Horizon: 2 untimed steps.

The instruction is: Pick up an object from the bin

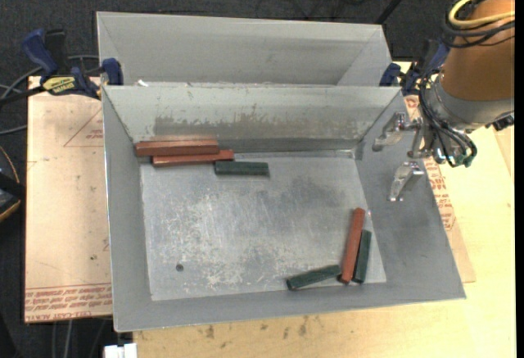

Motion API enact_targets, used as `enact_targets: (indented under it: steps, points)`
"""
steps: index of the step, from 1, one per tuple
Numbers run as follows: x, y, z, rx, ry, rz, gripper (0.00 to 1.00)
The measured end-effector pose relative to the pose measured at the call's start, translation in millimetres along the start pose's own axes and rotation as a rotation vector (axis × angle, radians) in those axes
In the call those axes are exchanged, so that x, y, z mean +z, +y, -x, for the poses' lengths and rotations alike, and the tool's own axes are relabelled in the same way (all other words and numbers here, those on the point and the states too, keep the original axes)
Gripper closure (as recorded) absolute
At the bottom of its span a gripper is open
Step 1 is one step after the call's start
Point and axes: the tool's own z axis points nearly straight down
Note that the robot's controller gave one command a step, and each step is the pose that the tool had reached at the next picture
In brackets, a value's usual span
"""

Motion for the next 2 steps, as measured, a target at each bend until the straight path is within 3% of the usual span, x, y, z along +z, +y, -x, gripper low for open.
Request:
enact_targets:
  steps: [1,2]
  points:
    - [-5,1,1.5,-0.003,-0.008,-0.002,0.00]
    - [29,6,-12.0,-0.097,-0.012,-0.003,0.00]
